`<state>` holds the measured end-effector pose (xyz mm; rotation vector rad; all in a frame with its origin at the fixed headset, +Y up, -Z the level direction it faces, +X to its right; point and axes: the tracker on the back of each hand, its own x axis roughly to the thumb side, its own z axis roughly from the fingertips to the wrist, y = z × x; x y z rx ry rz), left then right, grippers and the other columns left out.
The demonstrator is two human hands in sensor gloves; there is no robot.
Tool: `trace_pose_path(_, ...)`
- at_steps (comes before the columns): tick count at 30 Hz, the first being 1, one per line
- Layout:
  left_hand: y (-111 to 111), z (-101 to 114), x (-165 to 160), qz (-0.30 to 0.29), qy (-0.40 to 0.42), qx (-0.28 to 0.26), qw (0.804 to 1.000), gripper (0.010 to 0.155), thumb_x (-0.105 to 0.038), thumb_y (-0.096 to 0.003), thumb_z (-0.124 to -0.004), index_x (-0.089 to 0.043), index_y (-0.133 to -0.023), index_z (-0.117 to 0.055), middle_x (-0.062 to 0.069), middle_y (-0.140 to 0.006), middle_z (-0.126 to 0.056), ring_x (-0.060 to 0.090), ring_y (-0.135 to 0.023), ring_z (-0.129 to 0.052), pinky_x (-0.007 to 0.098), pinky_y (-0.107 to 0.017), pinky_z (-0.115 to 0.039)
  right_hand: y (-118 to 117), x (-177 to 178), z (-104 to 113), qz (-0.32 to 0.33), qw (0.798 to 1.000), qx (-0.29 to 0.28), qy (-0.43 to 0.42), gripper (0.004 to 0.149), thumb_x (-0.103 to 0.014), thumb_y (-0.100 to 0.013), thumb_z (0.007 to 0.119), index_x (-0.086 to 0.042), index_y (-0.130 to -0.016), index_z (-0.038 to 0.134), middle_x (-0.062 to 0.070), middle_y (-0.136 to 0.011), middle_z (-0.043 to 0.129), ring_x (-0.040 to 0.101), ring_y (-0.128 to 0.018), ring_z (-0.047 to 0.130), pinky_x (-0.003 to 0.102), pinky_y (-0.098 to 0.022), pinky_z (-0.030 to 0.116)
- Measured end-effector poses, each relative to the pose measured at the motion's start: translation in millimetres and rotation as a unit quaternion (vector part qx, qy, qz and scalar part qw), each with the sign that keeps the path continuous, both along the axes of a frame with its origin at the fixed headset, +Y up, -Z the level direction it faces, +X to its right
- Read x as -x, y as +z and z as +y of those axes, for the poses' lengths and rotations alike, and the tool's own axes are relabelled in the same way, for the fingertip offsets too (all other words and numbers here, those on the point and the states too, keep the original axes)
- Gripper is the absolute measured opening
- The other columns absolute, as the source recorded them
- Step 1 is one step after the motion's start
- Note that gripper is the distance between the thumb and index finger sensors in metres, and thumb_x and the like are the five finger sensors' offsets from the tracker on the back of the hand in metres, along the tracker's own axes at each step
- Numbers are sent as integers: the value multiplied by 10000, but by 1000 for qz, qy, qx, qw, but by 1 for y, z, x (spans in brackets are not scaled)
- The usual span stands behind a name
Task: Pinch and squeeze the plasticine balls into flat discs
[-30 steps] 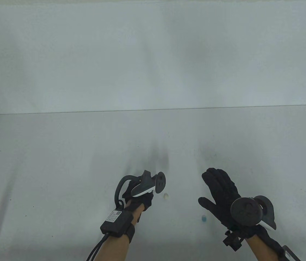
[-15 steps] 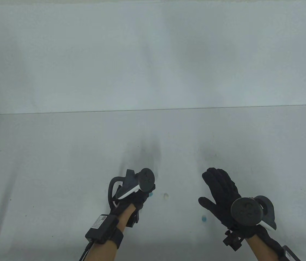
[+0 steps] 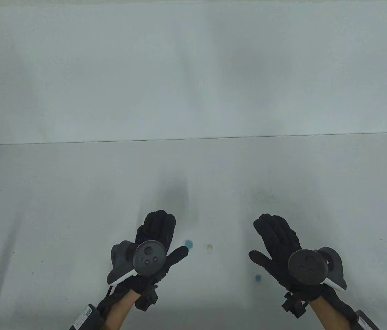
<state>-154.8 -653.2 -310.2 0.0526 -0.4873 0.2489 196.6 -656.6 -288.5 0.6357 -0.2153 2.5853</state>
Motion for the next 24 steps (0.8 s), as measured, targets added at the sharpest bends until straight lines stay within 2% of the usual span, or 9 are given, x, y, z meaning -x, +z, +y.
trace_pose_path(4,2,-10,6,-1,16,-6,1000,879,-564,-526,-626,-8,-1156,-366,311,-1171,-317,578,-1069,-344,666,-729,-423,-1,2,-5,-9,1000,4,24,763,-614,-581,523,-141,-1155,358,158,-1222,355,531,-1094,384,724,-706,461)
trace_pose_path(9,2,-10,15,3,41,-5,999,870,-563,-527,-622,-10,-1154,-380,310,-1169,-330,579,-1066,-355,666,-728,-426,-3,5,-8,-18,999,10,45,764,-613,-581,527,-138,-1155,355,159,-1222,352,530,-1093,394,725,-704,463)
trace_pose_path(16,3,-8,15,8,54,-15,998,844,-547,-532,-628,-12,-1148,-414,309,-1166,-363,577,-1064,-384,661,-727,-443,-10,11,1,-31,998,20,55,760,-595,-586,572,-136,-1156,367,164,-1222,373,531,-1081,482,716,-708,494)
trace_pose_path(20,5,-6,15,9,59,-23,998,832,-539,-535,-630,-13,-1147,-427,305,-1165,-376,577,-1062,-395,660,-727,-448,-24,28,6,-22,990,23,134,727,-559,-588,624,-132,-1143,427,165,-1191,490,488,-1045,611,661,-703,589)
trace_pose_path(24,4,-9,14,12,52,-18,998,828,-536,-536,-631,-12,-1146,-434,304,-1164,-385,577,-1060,-404,658,-725,-454,-42,59,-2,-8,983,30,179,661,-511,-579,681,-145,-1106,524,149,-1128,611,426,-977,718,583,-688,671)
